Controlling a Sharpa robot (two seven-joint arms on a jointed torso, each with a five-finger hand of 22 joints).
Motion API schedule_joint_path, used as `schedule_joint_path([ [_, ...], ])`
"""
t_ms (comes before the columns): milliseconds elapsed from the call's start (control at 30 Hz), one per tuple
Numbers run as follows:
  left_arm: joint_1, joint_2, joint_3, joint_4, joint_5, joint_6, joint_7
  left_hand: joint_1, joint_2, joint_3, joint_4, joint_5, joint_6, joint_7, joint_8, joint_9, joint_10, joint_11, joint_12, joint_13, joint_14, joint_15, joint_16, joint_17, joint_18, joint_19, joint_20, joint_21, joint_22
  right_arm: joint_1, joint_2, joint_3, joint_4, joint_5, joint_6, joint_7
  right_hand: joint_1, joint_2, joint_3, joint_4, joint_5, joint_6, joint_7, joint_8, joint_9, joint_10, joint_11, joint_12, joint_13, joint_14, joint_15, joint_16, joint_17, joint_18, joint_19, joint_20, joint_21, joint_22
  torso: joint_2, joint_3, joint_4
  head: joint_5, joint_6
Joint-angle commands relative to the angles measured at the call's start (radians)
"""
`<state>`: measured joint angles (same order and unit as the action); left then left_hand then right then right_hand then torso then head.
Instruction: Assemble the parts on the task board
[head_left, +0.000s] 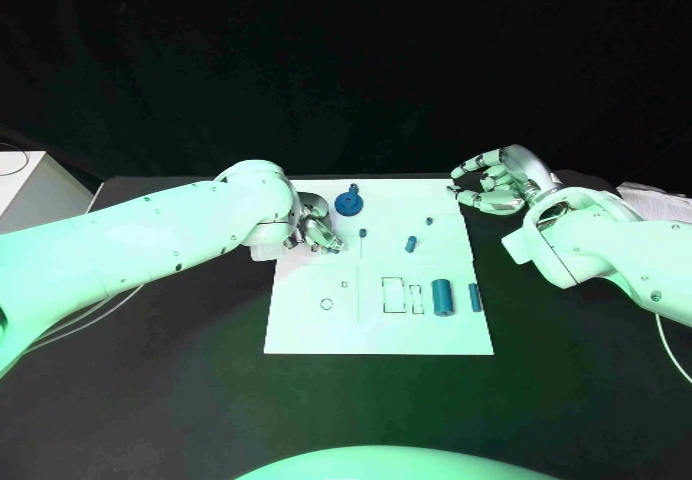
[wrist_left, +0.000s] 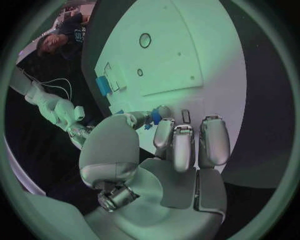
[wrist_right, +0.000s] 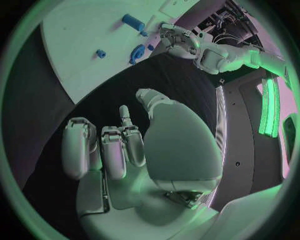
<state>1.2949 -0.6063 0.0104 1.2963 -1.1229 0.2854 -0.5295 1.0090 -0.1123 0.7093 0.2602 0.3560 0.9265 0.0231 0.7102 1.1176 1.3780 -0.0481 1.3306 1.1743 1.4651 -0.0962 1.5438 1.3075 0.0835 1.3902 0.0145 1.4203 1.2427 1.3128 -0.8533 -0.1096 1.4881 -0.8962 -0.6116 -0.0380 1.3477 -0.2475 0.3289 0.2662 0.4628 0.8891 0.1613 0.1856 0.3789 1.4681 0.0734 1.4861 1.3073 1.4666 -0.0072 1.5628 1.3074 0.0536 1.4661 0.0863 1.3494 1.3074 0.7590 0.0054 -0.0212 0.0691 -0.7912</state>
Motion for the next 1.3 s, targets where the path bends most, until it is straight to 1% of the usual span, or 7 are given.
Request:
schedule_joint_path([
  [33,-0.003,-0.004,0.001,0.003,0.012,-0.012,-0.013,0.016,0.028,0.184,-0.187,0.007,0.006,-0.004,0.007,-0.001,0.01,-0.001,0.004,0.001,0.091,-0.002,-0.005,0.212,-0.014,0.008,0.001,0.002,0.001,-0.001,0.001,0.0,-0.001,-0.008,0.009,0.004,-0.005,-0.002,0.004,0.002,0.005,0.0,-0.002,0.006,0.001,0.02,0.0,0.004,0.188,0.098,0.001,-0.005,0.24,0.003,0.034,0.004,-0.004,0.041,-0.001,0.0003,0.0007,-0.001,0.005],
  [500,-0.004,-0.019,0.01,0.019,0.037,-0.065,-0.012,0.003,0.025,0.181,-0.183,-0.001,0.004,-0.001,0.001,-0.002,0.01,0.002,0.003,-0.001,0.09,-0.001,-0.007,0.21,-0.014,0.008,0.001,0.002,0.002,-0.003,0.001,0.0,-0.003,-0.008,0.01,0.004,-0.006,-0.002,0.005,0.004,0.007,0.001,-0.002,0.007,0.001,0.022,0.0,0.006,0.189,0.098,0.0,-0.005,0.24,0.003,0.034,0.003,-0.004,0.042,-0.001,0.0001,0.0006,-0.001,0.008],
  [667,-0.005,-0.03,0.011,0.03,0.065,-0.108,-0.007,0.0,0.028,0.156,-0.186,-0.013,-0.007,0.009,-0.055,-0.044,0.004,0.01,-0.004,-0.011,0.09,0.005,-0.009,0.207,-0.014,0.006,0.005,-0.001,-0.002,-0.004,0.0,0.0,-0.003,-0.008,0.009,0.004,-0.006,-0.002,0.005,0.004,0.007,0.001,-0.002,0.007,0.001,0.022,0.0,0.006,0.189,0.098,0.0,-0.005,0.24,0.003,0.034,0.003,-0.004,0.042,-0.001,-0.0001,0.0009,-0.001,0.008],
  [733,-0.005,-0.034,0.011,0.035,0.073,-0.122,-0.005,0.023,0.03,0.129,-0.197,-0.016,-0.008,0.022,-0.117,-0.103,-0.003,0.021,-0.01,-0.02,0.089,0.013,-0.011,0.204,-0.013,0.003,0.012,-0.004,-0.006,-0.004,0.0,0.0,-0.002,-0.008,0.01,0.004,-0.006,-0.002,0.005,0.004,0.007,0.001,-0.002,0.007,0.001,0.022,0.0,0.006,0.189,0.098,0.0,-0.005,0.24,0.003,0.034,0.003,-0.004,0.042,0.0,-0.0007,0.0009,-0.001,0.008],
  [833,-0.006,-0.04,0.011,0.043,0.083,-0.133,-0.004,0.05,0.029,0.114,-0.212,-0.017,-0.007,0.033,-0.164,-0.154,-0.009,0.03,-0.017,-0.03,0.088,0.021,-0.011,0.204,-0.013,0.002,0.02,-0.006,-0.007,-0.004,-0.001,0.0,-0.003,-0.008,0.01,0.003,-0.006,-0.002,0.005,0.004,0.007,0.001,-0.002,0.007,0.001,0.022,0.0,0.006,0.189,0.098,0.0,-0.005,0.24,0.003,0.034,0.003,-0.004,0.042,-0.001,-0.0011,0.0009,-0.001,0.007],
  [1000,-0.007,-0.047,0.011,0.051,0.092,-0.135,-0.003,0.081,0.02,0.1,-0.232,-0.018,-0.004,0.041,-0.195,-0.19,-0.012,0.036,-0.02,-0.033,0.088,0.026,-0.011,0.203,-0.012,0.001,0.025,-0.007,-0.008,-0.004,-0.001,0.0,-0.002,-0.008,0.01,0.003,-0.006,-0.002,0.005,0.004,0.007,0.001,-0.002,0.007,0.001,0.022,0.0,0.006,0.189,0.098,0.0,-0.005,0.24,0.003,0.034,0.003,-0.004,0.042,0.0,-0.0011,0.0009,0.0,0.006],
  [1300,-0.009,-0.054,0.011,0.056,0.108,-0.128,-0.002,0.09,0.023,0.098,-0.236,-0.017,0.0,0.042,-0.201,-0.198,-0.013,0.037,-0.021,-0.035,0.088,0.028,-0.011,0.203,-0.012,0.0,0.026,-0.007,-0.009,-0.005,0.0,0.0,-0.002,-0.012,0.015,0.004,-0.005,-0.003,0.006,0.003,0.007,0.001,-0.003,0.008,0.001,0.021,-0.001,0.005,0.189,0.098,0.0,-0.005,0.24,0.003,0.035,0.003,-0.004,0.043,0.0,-0.0003,0.0003,0.001,0.006],
])
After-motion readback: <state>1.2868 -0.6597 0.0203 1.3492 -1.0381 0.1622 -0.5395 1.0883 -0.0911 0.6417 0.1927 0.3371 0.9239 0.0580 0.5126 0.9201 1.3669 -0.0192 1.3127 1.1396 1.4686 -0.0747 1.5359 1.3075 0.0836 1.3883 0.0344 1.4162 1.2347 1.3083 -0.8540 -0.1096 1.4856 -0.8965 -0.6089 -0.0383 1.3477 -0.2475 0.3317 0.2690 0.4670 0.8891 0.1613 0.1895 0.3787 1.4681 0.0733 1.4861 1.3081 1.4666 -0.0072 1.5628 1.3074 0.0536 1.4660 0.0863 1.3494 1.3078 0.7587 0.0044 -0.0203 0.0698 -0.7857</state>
